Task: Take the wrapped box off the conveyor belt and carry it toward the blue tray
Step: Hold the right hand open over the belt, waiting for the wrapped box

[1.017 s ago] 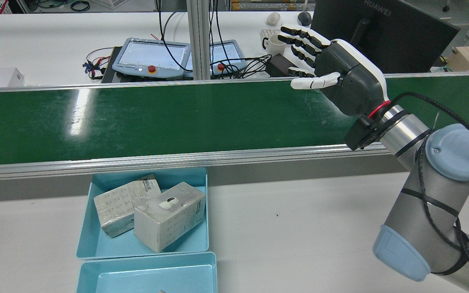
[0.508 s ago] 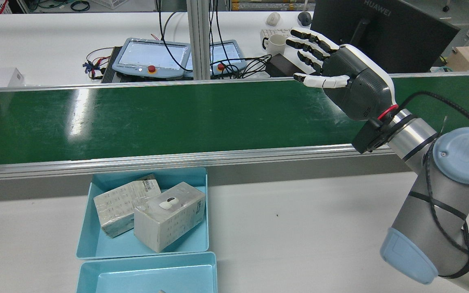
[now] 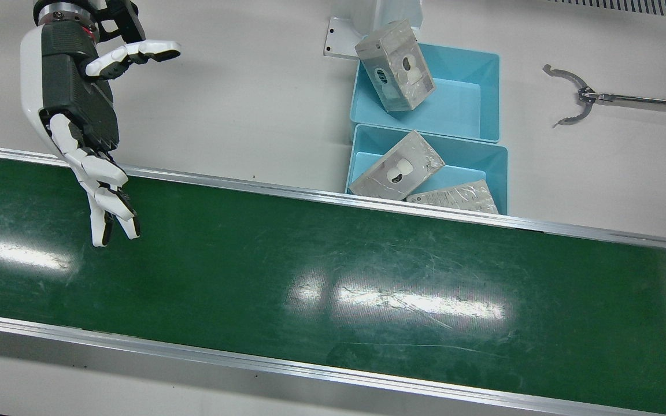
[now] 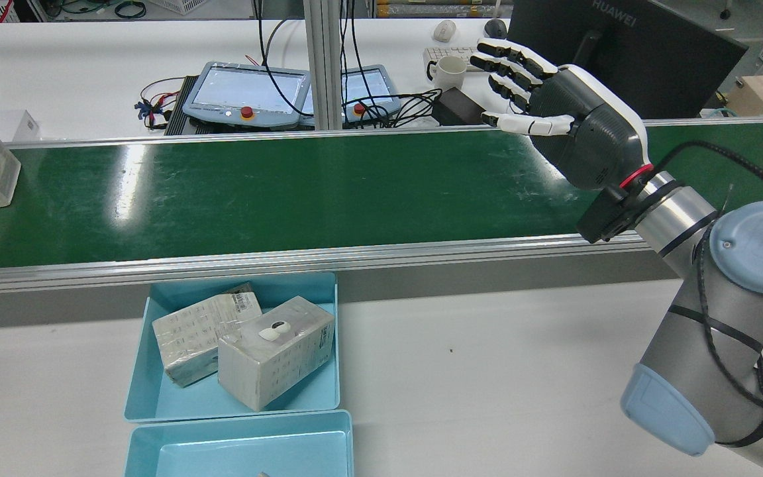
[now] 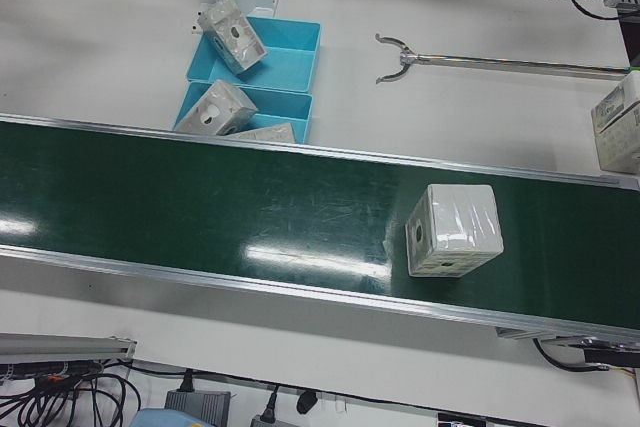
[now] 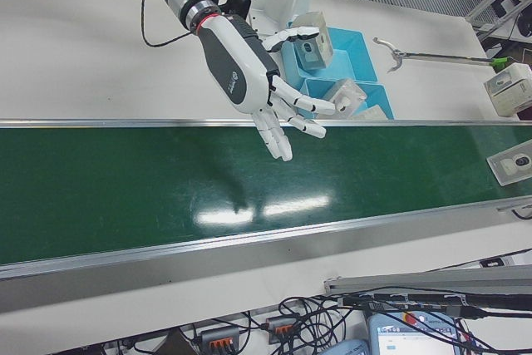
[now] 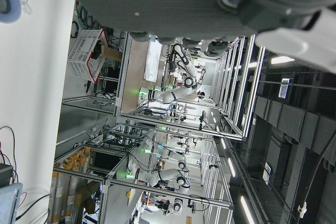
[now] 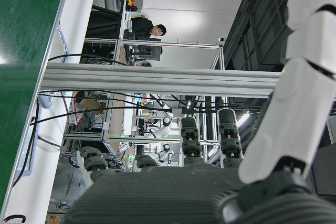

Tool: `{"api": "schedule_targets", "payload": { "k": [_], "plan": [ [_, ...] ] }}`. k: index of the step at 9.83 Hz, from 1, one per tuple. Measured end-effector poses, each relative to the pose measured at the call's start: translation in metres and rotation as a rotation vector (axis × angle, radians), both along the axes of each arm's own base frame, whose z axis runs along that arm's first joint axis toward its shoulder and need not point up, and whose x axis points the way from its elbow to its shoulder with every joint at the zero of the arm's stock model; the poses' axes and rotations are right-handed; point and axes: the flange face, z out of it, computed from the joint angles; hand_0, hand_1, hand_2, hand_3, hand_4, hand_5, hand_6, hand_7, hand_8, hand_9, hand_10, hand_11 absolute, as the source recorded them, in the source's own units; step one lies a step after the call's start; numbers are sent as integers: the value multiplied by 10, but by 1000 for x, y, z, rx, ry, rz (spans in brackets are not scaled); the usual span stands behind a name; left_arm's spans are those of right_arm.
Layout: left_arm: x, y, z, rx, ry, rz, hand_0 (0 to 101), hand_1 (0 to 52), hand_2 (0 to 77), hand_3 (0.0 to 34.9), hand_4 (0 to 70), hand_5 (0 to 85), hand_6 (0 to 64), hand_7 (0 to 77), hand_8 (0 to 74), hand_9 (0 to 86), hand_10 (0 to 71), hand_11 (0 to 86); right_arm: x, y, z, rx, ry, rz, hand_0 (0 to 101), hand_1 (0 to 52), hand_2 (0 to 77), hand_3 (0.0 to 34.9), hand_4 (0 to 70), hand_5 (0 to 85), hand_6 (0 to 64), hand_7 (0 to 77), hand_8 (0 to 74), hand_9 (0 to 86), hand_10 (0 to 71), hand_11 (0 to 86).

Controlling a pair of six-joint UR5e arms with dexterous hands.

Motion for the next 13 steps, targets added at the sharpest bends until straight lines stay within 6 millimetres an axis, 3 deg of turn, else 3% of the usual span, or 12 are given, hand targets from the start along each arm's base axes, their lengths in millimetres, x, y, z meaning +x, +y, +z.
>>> {"api": "schedule_targets", "payload": {
  "k": [3, 8, 13],
  "plan": [
    [0, 0, 0, 0, 0, 0, 0, 0, 5, 0, 0, 5, 0, 5, 5, 0, 0, 0, 11, -8, 3, -6, 8, 29, 411, 98, 153, 301, 104, 185, 0, 147, 0, 16, 44, 76],
    [0, 0, 0, 0, 0, 0, 0, 0, 5, 0, 0, 5, 0, 5, 0, 5, 5, 0, -24, -47, -13, -18, 19, 31, 414, 93, 136, 300, 131, 191, 0, 158, 0, 16, 44, 54],
    [0, 0, 0, 0, 0, 0, 0, 0, 5, 0, 0, 5, 0, 5, 0, 5, 5, 0, -36, -59, -19, -25, 23, 35, 423, 98, 147, 301, 147, 218, 0, 185, 0, 16, 38, 54]
  ]
}}
